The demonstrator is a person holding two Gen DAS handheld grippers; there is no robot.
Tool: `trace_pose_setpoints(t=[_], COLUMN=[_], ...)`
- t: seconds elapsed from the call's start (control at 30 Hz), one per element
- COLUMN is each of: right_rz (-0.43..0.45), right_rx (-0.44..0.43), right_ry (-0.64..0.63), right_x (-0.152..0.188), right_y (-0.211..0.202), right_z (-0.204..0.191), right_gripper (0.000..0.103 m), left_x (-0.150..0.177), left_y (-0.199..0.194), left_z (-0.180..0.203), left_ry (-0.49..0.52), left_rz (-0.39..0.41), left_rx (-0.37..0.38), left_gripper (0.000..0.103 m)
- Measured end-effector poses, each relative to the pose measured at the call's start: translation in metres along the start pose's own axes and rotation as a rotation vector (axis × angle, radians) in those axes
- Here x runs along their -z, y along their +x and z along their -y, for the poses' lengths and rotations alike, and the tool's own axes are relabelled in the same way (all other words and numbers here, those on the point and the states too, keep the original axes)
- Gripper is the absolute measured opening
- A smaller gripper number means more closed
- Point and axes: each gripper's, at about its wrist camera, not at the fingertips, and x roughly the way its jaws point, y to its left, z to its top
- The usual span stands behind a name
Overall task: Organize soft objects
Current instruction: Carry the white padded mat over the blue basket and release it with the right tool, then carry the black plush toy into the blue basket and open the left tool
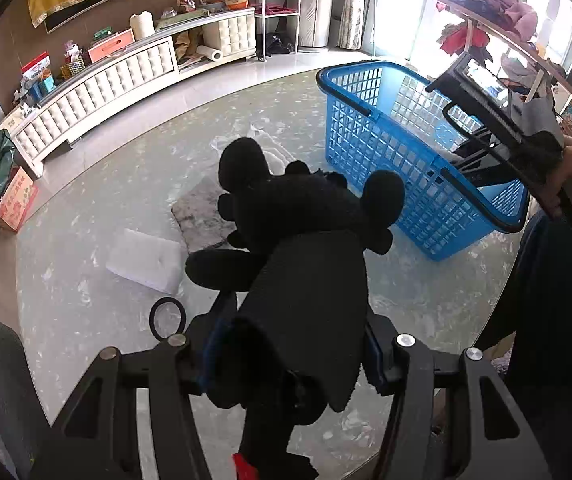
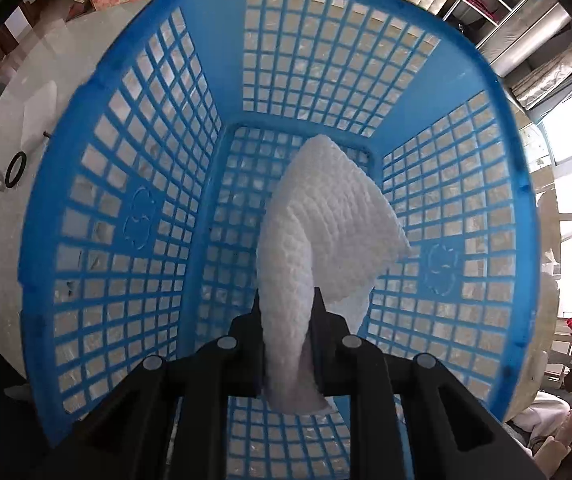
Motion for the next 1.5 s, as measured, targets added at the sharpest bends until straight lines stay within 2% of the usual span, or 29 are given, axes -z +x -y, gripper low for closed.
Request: trace_pose_setpoints(t=[0.13, 0.27, 0.5, 0.63, 0.8, 0.87, 1.1, 1.3, 1.5], right_rz=[-0.003, 0.020, 0.094, 0.161, 0.253, 0.308, 0.431, 0.455, 0.456], right_rx=[-0.012, -0.001, 0.022, -0.003, -0.042, -0.054, -0.064, -0.074, -0.107], right_ry=[-0.006, -0.011, -0.008, 0.002, 0.031, 0.035, 0.079, 0.105, 0.155], right_x=[-0.003, -0.002, 0.019, 0.032, 0.053, 0.060, 0.074, 0.083, 0.090], right_y=[0.003, 0.001, -0.026, -0.045, -0.071, -0.083, -0.111, -0.109, -0.098], right_z=[-0.008, -0.017, -0.020, -0.017, -0.002, 0.004, 0.026, 0.039, 0.053], right_gripper=[0.024, 0.056, 0.075, 0.096, 0.098, 0.103, 0.103, 0.103, 0.103], left_x=[-0.001, -0.002, -0.014, -0.024, -0.039, -0.044, -0.075, -0.106, -0.131], left_y=[-0.001, -0.004, -0.009, -0.014, -0.016, -0.016, -0.019, -0.013, 0.014], left_z=[0.001, 0.006, 0.008, 0.017, 0.034, 0.043, 0.074, 0.106, 0.124], left_ry=[-0.002, 0.014, -0.007, -0.011, -0.011, -0.002, 0.059, 0.133, 0.179], left_rz=[0.002, 0.011, 0.019, 0.024, 0.020, 0.014, 0.016, 0.007, -0.040], left_rx=[0.000, 0.007, 0.037, 0.048, 0.066, 0.069, 0.052, 0.056, 0.064], left_gripper=[0.054, 0.054, 0.054, 0.054, 0.054, 0.054, 0.054, 0.054, 0.054])
